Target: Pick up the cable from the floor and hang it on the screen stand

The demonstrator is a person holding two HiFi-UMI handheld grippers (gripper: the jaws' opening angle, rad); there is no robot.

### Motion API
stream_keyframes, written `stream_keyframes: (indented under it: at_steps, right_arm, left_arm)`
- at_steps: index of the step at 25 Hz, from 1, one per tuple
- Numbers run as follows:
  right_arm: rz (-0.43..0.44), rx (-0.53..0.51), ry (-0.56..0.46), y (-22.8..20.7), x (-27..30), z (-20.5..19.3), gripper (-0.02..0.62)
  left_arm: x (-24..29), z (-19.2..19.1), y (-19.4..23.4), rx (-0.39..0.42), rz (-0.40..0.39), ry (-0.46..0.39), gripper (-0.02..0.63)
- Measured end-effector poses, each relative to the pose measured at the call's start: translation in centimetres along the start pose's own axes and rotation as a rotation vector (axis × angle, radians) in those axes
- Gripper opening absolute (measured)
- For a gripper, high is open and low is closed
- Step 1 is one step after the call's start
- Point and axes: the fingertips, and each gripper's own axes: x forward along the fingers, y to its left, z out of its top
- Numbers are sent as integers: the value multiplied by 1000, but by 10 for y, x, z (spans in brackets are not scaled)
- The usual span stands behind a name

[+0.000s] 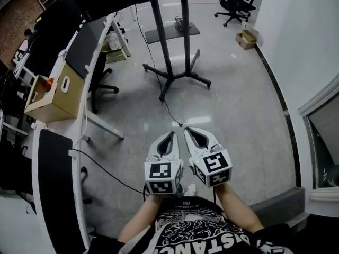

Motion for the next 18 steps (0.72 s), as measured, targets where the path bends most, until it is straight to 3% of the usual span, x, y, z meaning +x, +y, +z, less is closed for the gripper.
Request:
stream_keyframes:
  at_steps: [10, 18]
  right_arm:
    - [-10, 1, -7, -7, 22, 5, 5]
    - [-11, -8, 37, -11, 70, -3, 5]
  left_arm:
    - [17, -2, 16, -9, 6, 6, 0]
    - [49, -2, 54, -38, 3, 22, 0]
